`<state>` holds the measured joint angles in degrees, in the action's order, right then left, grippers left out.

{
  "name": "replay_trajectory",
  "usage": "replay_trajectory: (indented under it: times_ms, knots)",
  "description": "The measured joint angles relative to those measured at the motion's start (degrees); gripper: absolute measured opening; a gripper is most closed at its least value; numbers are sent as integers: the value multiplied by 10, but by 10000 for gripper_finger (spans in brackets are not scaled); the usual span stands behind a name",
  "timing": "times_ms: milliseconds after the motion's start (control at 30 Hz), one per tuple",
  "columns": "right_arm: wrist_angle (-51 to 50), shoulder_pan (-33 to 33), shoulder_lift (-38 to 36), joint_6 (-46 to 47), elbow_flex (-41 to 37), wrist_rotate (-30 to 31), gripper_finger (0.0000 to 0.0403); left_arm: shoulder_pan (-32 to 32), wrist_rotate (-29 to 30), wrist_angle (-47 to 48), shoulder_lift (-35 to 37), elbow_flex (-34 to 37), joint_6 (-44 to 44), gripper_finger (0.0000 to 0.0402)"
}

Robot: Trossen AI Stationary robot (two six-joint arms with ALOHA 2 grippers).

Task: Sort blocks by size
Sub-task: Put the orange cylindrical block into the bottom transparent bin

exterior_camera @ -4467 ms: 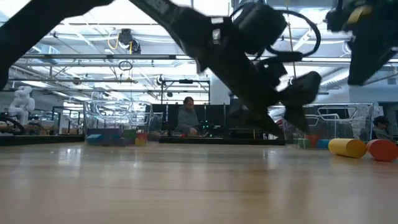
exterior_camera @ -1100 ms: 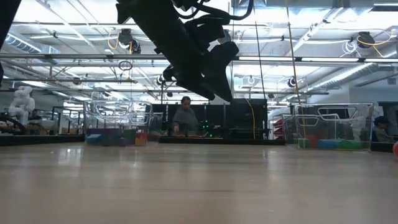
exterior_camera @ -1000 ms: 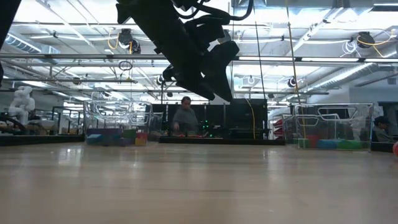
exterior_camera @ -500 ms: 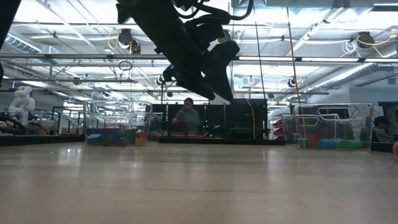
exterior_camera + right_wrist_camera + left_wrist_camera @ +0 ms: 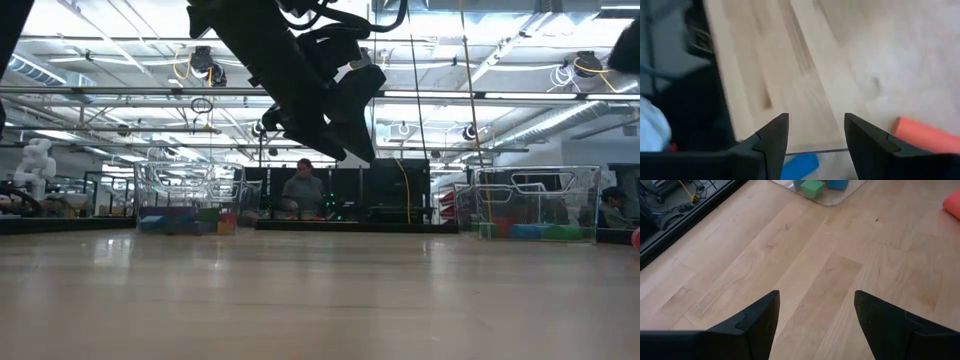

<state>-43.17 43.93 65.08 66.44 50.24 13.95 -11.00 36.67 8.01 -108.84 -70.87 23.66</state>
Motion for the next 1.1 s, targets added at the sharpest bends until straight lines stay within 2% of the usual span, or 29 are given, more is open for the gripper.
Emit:
replay_trajectory:
  times_ms: [100, 333, 633, 800, 900, 1100]
  knots:
    - [8, -35, 53, -23, -1, -73, 170, 0, 0, 0, 0, 0, 0, 258]
    - [124, -76, 157, -126, 10, -229, 169, 0, 0, 0, 0, 0, 0, 258]
    - [30, -103, 252, -204, 102, -248, 169, 0, 0, 0, 0, 0, -1, 258]
    - [-25, -109, 300, -235, 128, -313, 169, 0, 0, 2, 0, 0, -1, 258]
    - [-53, -106, 316, -246, 130, -358, 169, 0, 0, 4, 0, 0, -1, 258]
    - [-95, -92, 313, -237, 132, -377, 169, 0, 0, 9, 0, 0, -1, 258]
